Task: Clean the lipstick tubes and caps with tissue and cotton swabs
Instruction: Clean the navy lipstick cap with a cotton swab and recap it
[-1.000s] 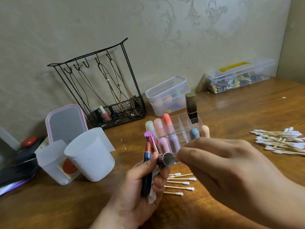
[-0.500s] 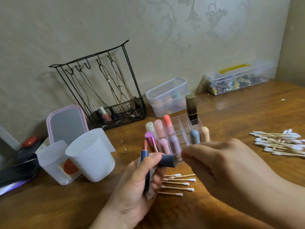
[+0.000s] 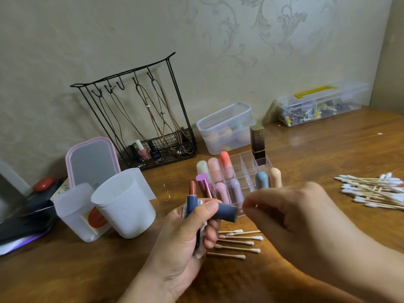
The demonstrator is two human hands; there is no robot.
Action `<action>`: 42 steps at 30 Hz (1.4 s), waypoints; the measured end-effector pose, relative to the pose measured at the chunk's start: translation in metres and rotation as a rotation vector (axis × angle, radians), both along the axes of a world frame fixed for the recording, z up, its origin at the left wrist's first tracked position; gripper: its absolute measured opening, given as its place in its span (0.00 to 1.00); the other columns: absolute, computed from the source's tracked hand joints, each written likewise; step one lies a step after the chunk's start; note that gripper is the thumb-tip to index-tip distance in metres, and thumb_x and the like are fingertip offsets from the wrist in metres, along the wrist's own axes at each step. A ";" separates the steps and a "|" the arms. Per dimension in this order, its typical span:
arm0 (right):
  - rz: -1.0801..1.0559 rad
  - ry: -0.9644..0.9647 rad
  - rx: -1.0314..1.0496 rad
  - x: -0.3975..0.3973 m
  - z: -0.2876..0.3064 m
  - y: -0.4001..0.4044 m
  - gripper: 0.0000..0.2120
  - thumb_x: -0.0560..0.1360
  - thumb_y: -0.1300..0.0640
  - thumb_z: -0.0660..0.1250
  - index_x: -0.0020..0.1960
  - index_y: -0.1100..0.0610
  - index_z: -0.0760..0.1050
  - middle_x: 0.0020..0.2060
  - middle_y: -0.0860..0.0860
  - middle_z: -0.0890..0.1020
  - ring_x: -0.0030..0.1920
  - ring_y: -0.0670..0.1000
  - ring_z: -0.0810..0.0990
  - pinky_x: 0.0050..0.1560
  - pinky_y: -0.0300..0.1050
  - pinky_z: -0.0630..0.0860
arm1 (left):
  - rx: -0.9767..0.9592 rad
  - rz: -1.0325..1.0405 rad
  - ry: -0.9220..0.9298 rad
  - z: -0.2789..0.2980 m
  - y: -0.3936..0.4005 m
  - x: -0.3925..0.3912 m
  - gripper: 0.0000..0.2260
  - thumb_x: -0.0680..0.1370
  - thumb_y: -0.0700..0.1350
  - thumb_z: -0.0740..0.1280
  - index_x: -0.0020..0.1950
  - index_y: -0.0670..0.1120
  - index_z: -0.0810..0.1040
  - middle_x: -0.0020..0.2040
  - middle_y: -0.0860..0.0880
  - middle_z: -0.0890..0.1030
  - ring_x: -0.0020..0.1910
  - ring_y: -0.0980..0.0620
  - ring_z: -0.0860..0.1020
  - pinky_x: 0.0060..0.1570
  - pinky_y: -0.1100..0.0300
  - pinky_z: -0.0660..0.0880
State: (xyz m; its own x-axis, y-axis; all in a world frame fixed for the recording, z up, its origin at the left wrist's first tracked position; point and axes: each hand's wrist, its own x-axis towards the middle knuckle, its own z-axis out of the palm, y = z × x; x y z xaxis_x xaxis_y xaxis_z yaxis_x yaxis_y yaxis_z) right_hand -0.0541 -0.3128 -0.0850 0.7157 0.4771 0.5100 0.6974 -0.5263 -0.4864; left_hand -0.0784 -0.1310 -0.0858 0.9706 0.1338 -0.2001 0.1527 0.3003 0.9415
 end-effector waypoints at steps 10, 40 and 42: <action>0.005 0.025 -0.036 0.004 -0.006 0.002 0.04 0.75 0.52 0.69 0.43 0.46 0.81 0.27 0.40 0.77 0.29 0.43 0.76 0.34 0.29 0.68 | -0.016 -0.007 0.035 -0.001 0.001 0.002 0.14 0.62 0.47 0.71 0.43 0.40 0.79 0.26 0.46 0.72 0.21 0.56 0.69 0.18 0.68 0.66; 0.028 -0.234 0.090 -0.004 0.005 0.000 0.02 0.71 0.54 0.71 0.40 0.50 0.80 0.29 0.42 0.77 0.24 0.44 0.69 0.24 0.37 0.70 | -0.172 -0.080 0.054 -0.002 0.005 0.000 0.12 0.70 0.49 0.72 0.41 0.40 0.84 0.29 0.48 0.73 0.22 0.59 0.68 0.20 0.70 0.64; -0.023 -0.263 -0.028 -0.005 0.002 0.002 0.05 0.72 0.53 0.69 0.38 0.51 0.79 0.27 0.44 0.76 0.22 0.48 0.67 0.21 0.36 0.66 | -0.121 -0.080 0.051 -0.002 0.003 -0.002 0.18 0.69 0.49 0.74 0.50 0.37 0.80 0.30 0.47 0.73 0.23 0.58 0.69 0.21 0.69 0.65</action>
